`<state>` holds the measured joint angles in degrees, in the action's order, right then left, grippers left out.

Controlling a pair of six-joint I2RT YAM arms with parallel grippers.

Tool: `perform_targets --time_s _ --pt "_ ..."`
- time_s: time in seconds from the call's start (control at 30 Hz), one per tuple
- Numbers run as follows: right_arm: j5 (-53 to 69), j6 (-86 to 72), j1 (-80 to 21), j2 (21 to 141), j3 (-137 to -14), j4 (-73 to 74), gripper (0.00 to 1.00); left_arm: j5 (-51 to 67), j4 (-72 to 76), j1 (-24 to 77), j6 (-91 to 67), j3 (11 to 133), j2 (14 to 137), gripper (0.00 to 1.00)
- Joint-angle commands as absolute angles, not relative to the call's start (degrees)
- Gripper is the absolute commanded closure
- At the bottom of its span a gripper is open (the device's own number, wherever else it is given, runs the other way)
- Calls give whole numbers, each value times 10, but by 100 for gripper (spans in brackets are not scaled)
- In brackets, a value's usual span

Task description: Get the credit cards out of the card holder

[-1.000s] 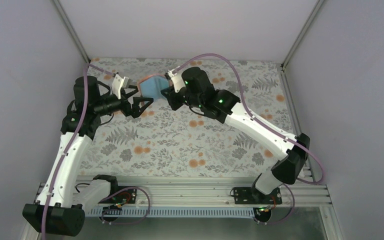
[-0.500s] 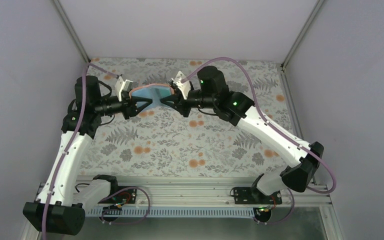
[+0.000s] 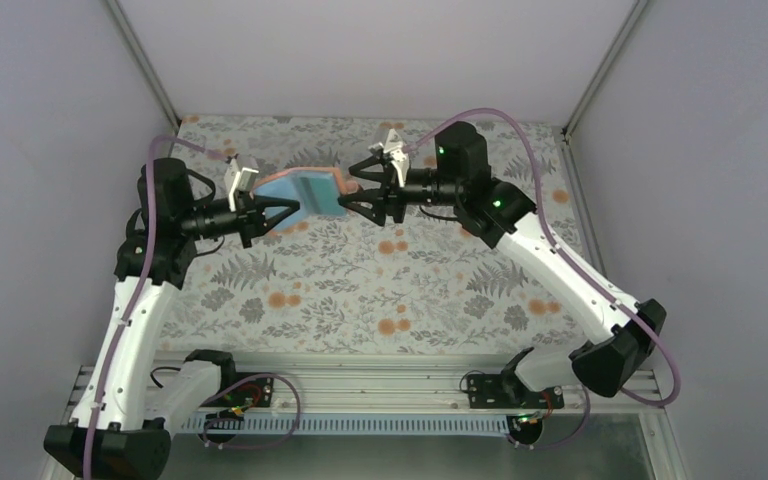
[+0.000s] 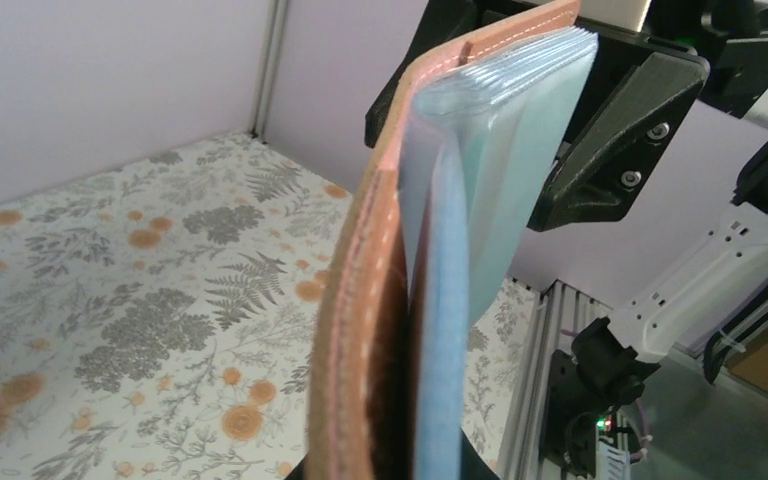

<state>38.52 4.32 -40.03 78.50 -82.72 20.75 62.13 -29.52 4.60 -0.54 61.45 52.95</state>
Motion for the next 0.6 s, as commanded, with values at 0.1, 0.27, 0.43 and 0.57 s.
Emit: perform_targets --time_s 0.1,0.27,0.43,0.57 --pt "412 8 -423 812 -845 164 26 637 -252 42 -57 606 523 98" --pt "355 -10 -432 822 -841 158 34 653 -242 43 -60 600 523 98" --pt "365 6 -431 814 -841 167 41 647 -258 44 -33 605 523 98" --pt "412 39 -401 778 -843 194 27 649 -271 44 -12 610 524 98"
